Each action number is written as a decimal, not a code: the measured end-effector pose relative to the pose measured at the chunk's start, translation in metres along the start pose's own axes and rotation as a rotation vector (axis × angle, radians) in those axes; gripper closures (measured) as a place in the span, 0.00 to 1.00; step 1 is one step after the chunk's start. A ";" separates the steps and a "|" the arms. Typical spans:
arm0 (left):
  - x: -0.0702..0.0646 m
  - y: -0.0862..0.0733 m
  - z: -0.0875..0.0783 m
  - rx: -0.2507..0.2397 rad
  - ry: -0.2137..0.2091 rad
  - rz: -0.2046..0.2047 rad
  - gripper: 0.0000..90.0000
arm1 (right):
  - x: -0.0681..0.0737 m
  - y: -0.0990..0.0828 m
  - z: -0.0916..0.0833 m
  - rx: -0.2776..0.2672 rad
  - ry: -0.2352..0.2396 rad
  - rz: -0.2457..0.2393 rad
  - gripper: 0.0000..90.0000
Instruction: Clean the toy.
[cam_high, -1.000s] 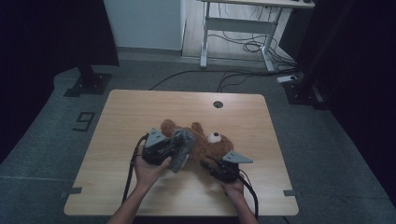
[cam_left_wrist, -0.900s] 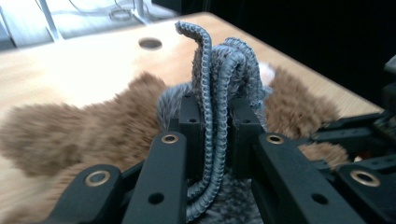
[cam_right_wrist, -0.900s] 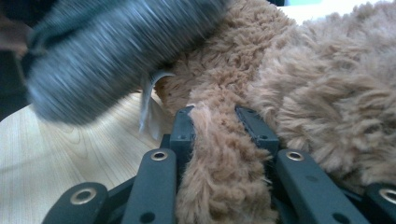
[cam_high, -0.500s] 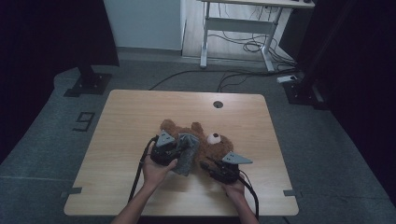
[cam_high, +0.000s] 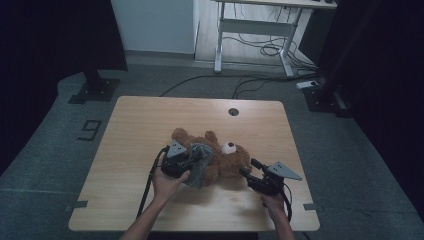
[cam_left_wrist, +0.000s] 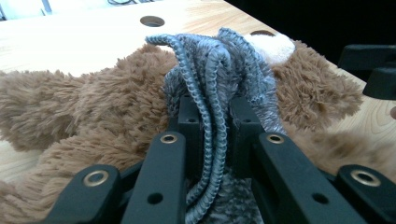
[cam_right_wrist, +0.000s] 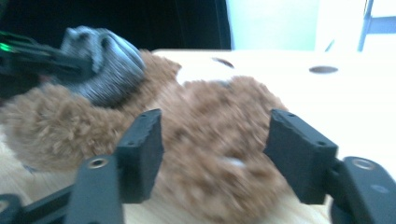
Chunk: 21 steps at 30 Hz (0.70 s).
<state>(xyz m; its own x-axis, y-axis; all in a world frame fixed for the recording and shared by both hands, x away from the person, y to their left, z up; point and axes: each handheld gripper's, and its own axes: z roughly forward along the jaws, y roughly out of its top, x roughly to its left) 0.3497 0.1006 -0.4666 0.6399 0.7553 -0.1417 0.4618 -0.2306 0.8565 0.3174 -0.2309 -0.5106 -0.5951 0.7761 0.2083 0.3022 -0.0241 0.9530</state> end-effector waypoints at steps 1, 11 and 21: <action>0.000 0.000 0.000 0.002 -0.002 -0.001 0.87 | -0.004 -0.001 0.000 0.020 0.002 0.009 0.36; 0.001 -0.001 -0.002 0.008 -0.006 -0.007 0.87 | 0.000 -0.015 0.028 0.188 -0.032 0.016 0.41; -0.019 0.027 -0.025 -0.052 -0.006 0.063 0.87 | 0.000 -0.012 0.026 0.207 -0.026 -0.020 0.60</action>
<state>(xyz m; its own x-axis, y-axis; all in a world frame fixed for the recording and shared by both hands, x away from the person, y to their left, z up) 0.3342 0.0955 -0.4283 0.6707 0.7363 -0.0895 0.3881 -0.2456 0.8883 0.3332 -0.2146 -0.5274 -0.5837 0.7914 0.1817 0.4389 0.1192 0.8906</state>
